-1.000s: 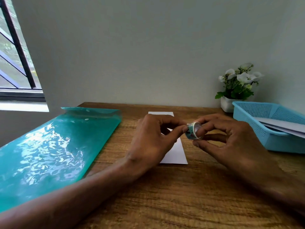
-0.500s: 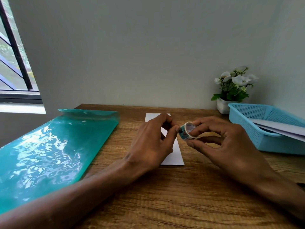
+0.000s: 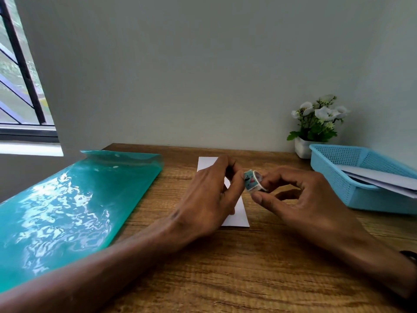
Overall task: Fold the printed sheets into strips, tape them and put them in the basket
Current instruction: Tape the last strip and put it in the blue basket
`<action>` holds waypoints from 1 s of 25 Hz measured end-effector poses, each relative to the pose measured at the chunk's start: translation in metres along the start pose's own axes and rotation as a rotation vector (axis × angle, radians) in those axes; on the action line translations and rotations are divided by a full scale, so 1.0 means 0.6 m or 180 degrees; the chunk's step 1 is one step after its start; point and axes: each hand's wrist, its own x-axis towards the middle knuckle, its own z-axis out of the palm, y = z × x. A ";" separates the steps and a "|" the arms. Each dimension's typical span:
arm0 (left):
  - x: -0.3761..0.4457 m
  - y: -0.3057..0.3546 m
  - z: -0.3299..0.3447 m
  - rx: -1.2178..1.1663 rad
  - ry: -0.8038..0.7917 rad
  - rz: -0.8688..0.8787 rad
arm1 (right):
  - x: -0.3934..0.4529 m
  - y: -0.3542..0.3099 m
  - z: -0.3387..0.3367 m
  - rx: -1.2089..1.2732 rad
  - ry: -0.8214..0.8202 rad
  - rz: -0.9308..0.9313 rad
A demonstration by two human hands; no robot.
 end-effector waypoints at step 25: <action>0.013 -0.002 -0.005 -0.0859 0.0380 -0.0647 | 0.015 0.019 -0.018 -0.0590 -0.0124 0.0437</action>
